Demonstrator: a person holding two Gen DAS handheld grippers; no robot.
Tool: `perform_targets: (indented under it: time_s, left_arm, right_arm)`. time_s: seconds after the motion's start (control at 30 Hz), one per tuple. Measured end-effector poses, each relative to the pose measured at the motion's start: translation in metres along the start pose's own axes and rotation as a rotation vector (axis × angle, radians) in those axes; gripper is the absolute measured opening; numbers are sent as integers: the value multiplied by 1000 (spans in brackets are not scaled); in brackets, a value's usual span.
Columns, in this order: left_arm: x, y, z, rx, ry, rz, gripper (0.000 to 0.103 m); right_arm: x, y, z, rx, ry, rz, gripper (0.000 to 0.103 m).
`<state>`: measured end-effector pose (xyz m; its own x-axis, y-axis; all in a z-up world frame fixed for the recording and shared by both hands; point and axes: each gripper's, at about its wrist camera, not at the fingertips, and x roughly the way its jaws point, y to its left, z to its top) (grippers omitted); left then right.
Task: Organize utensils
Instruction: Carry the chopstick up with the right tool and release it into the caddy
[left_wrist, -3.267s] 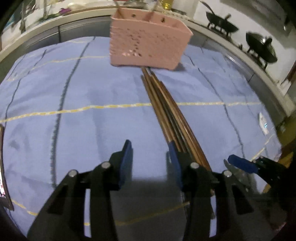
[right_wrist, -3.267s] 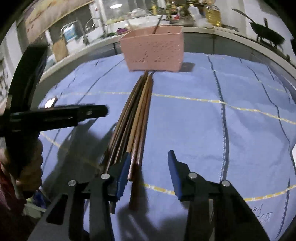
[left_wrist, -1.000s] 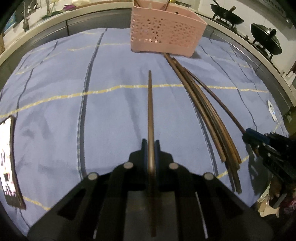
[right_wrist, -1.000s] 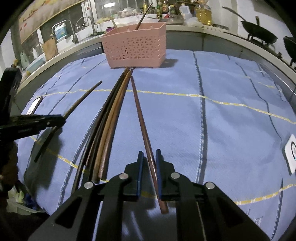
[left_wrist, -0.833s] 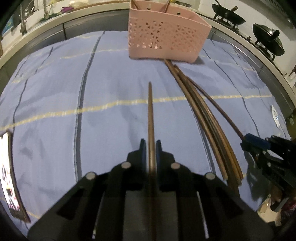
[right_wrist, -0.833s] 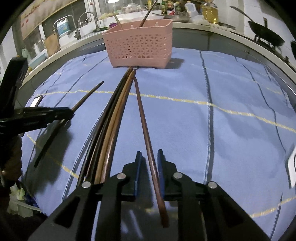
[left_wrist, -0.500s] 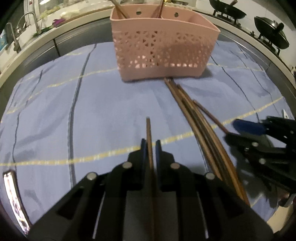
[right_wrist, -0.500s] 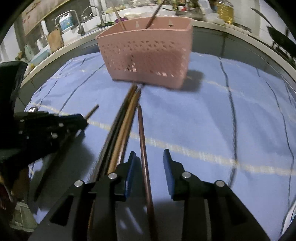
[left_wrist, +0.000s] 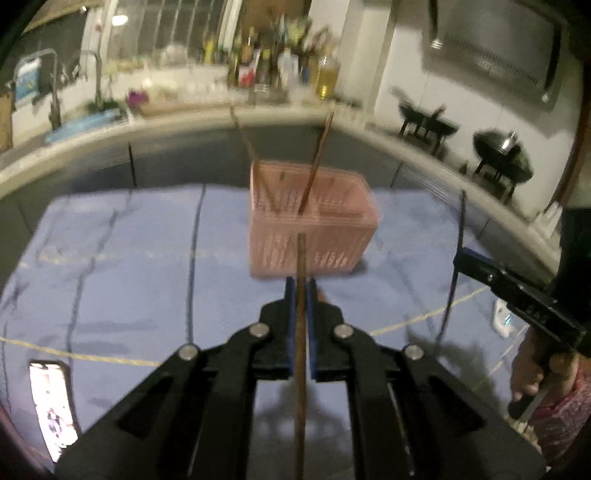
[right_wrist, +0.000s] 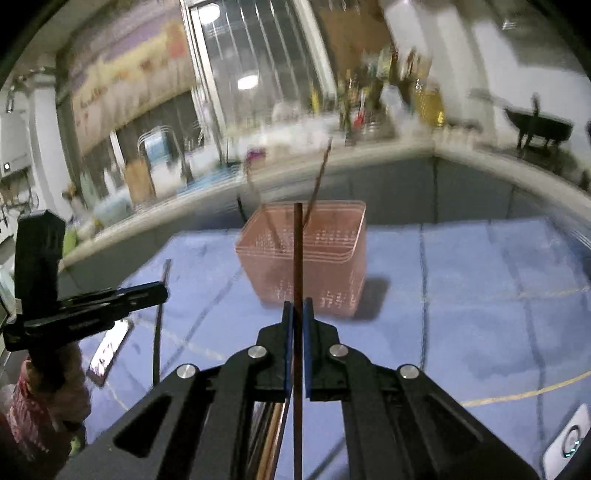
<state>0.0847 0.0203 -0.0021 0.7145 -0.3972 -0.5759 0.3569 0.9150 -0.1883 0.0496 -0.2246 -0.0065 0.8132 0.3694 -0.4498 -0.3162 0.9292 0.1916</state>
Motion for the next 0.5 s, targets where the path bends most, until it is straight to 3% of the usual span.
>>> perform_targets:
  time_s: [0.1, 0.23, 0.33, 0.5]
  left_arm:
    - [-21, -10, 5, 21, -58, 8, 5]
    - [-21, -16, 1, 60, -64, 42, 5]
    - [-19, -18, 9, 57, -35, 18, 5]
    - [-34, -21, 49, 73, -119, 11, 5]
  right_arm:
    - [-21, 4, -1, -9, -75, -19, 5]
    - [-23, 11, -7, -35, -114, -57, 5]
    - [-21, 5, -2, -21, -96, -49, 5]
    - [-23, 8, 38, 5, -123, 16, 5]
